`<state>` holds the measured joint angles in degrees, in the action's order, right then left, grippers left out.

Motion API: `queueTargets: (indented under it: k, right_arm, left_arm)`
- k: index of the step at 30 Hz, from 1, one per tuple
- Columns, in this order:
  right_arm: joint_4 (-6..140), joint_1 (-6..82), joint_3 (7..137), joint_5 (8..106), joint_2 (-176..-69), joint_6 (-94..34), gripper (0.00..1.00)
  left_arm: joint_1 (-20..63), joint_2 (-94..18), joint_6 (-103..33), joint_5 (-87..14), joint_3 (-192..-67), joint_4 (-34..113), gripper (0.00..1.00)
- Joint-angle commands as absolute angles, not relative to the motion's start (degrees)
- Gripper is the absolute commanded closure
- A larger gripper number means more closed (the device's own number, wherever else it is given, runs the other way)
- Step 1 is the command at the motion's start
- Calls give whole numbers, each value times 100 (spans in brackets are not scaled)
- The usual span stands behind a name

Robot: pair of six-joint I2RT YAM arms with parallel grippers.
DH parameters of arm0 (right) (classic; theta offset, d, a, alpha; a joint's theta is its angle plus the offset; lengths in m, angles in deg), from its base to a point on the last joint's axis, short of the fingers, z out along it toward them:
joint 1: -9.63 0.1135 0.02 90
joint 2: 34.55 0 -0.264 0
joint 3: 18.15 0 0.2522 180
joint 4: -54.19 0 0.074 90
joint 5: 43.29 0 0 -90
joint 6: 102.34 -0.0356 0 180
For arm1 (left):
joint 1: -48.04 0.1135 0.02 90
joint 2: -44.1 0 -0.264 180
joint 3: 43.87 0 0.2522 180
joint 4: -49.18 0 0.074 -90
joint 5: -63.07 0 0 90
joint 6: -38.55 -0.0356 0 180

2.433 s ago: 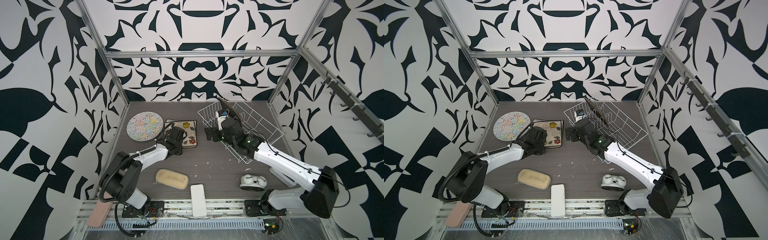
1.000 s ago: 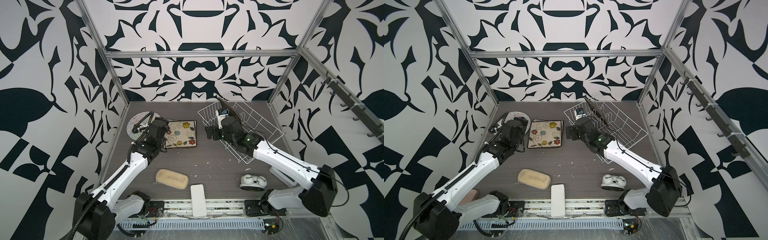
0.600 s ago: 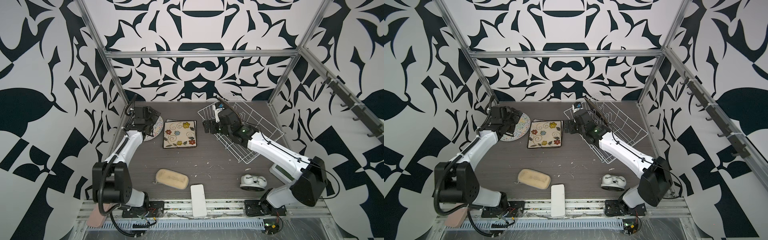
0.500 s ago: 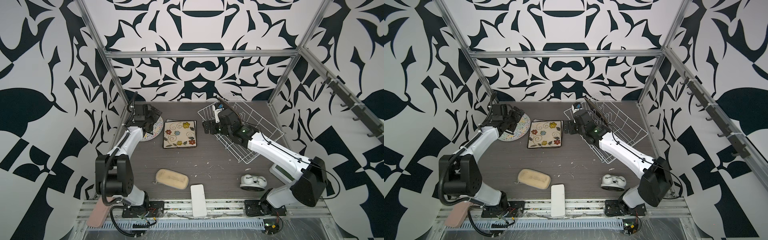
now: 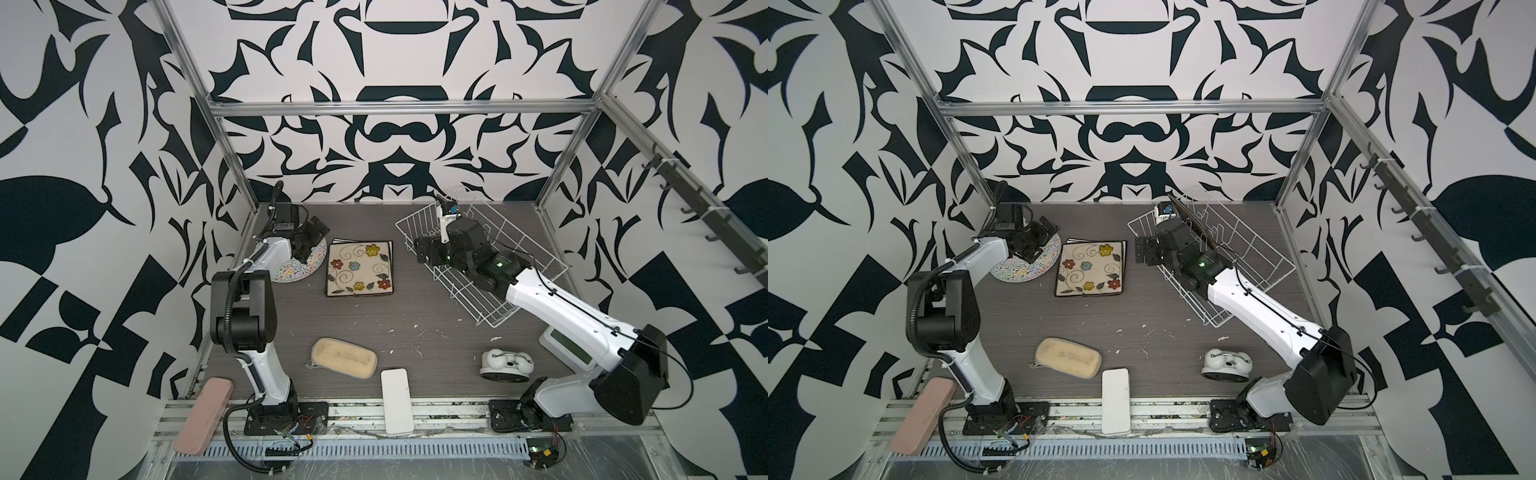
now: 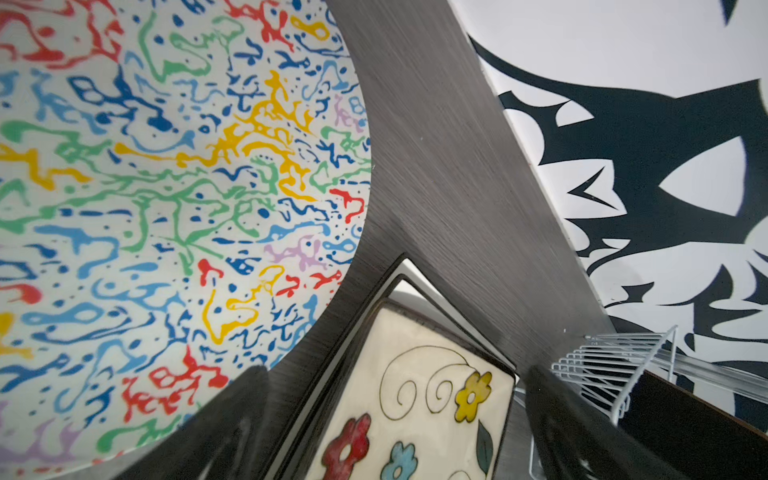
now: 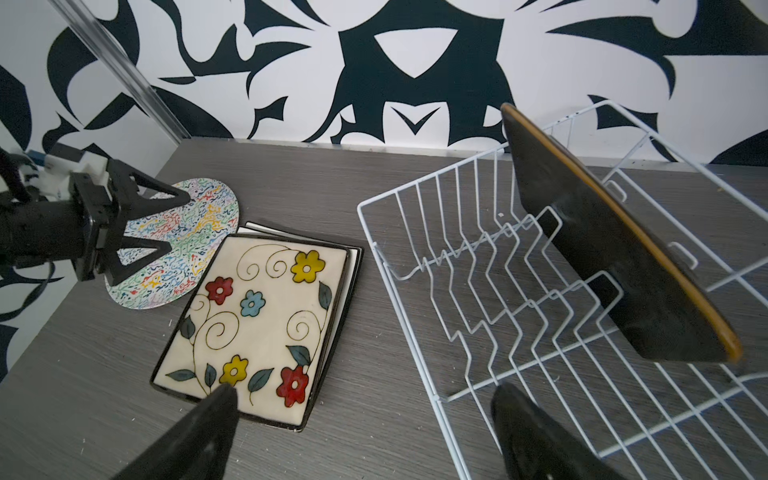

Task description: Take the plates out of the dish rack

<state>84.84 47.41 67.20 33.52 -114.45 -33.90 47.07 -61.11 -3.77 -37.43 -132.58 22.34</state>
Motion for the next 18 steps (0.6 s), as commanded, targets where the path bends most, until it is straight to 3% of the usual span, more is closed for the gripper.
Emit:
queueTargets:
  k: [1,18]
  right_arm:
    - [8316,4675,6650,3135,-11233,-3466,2]
    - [8381,4498,6428,3127,-10964,-3463,1]
  left_arm:
    - [4589,-6233,-452,-3669,-13096,2544,0]
    - [4523,-7059,-53,-4659,-13694,2707,1]
